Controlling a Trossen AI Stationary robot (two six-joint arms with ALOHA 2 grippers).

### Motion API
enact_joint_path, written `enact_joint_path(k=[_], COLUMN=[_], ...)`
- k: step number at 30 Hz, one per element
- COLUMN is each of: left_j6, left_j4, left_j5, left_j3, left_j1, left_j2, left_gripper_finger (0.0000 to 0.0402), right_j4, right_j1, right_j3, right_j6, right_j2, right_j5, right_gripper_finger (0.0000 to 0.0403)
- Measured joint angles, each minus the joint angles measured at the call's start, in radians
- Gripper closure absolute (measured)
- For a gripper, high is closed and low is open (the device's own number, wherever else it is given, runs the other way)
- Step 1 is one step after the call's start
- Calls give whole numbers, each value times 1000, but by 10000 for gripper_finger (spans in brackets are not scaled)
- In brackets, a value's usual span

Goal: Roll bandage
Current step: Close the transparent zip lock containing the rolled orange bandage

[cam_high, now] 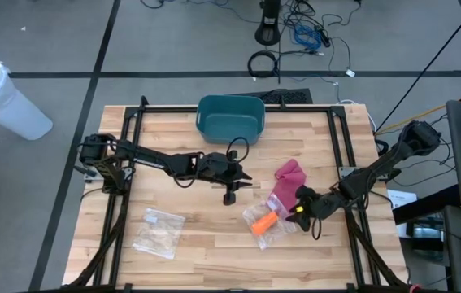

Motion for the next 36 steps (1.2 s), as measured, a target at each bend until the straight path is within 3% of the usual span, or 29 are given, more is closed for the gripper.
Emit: enact_joint_path(k=[7,22,27,31,36], left_j6=[-1,-2,-93,-105,-88], left_j4=[-1,57,57,46,47], left_j5=[-1,-37,-37,-37,-37], left_j3=[0,0,0,0,0], left_j1=[-1,0,-3,-3,-2], left_j2=[0,0,0,0,0], left_gripper_finger=[308,308,308,308,308], right_j4=[171,196,212,273,351], right_j1=[-21,-30,-32,-38,-56], right_j3=[-90,-96,-96,-95,-96], right_j6=[40,5,5,6,-16], right_j2=[0,3,42,96,155], right_j5=[-4,-60,-58,-79,-115], right_gripper_finger=[218,359,392,393,349])
